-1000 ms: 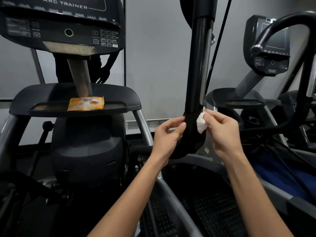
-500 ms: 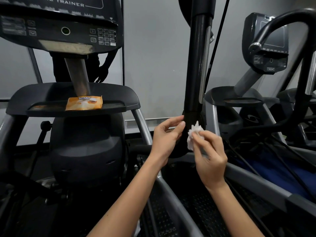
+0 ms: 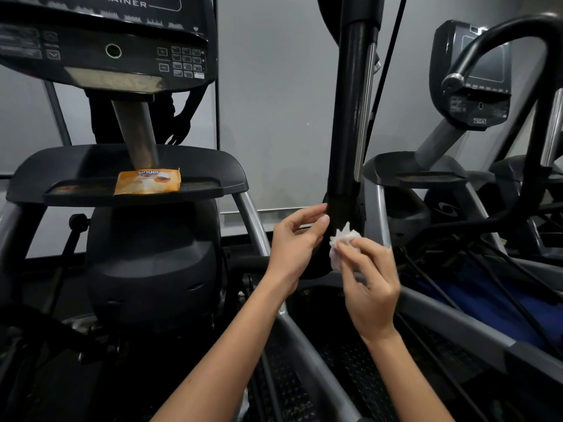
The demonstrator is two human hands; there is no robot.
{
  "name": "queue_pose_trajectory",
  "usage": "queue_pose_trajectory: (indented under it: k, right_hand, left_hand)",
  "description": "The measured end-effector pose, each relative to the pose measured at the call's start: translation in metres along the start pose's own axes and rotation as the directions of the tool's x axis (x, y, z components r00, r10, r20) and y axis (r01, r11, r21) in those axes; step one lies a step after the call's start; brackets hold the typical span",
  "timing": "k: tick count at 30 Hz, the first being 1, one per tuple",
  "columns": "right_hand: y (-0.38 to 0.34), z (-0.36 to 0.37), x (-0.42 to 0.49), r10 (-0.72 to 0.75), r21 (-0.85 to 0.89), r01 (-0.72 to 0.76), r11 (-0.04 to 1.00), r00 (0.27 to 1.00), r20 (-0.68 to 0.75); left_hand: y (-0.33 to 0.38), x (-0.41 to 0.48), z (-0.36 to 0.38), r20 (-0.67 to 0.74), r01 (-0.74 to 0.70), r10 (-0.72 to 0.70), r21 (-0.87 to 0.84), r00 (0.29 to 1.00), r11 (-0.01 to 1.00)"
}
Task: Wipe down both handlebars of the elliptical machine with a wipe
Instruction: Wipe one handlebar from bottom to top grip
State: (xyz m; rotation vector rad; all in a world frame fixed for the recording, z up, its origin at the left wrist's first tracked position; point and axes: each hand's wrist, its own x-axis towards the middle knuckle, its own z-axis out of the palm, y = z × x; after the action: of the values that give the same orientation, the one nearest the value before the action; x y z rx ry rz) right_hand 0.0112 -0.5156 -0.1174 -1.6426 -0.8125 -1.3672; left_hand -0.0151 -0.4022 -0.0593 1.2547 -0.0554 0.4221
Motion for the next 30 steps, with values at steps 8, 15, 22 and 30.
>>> queue_pose_trajectory:
  k: [8,15,22,30]
  right_hand:
    - [-0.012,0.011,0.063,0.54,0.351,-0.494,0.795,0.841,-0.041]
    - [0.014,0.015,0.038,0.749,0.416,-0.8,0.432,0.575,0.33]
    - [-0.004,0.005,0.006,0.818,0.496,-0.776,0.389,0.539,0.201]
    - [-0.001,0.015,0.035,0.797,0.5,-0.743,0.444,0.582,0.158]
  left_hand:
    - [-0.003,0.003,-0.002,0.014,-0.005,0.004,0.009,1.0,1.0]
    - [-0.012,0.003,-0.005,0.007,-0.001,0.001,0.023,1.0,1.0]
    - [-0.02,-0.002,-0.01,-0.01,0.013,-0.013,0.072,1.0,0.997]
    - [-0.025,-0.005,-0.012,0.017,0.008,-0.009,0.058,1.0,0.998]
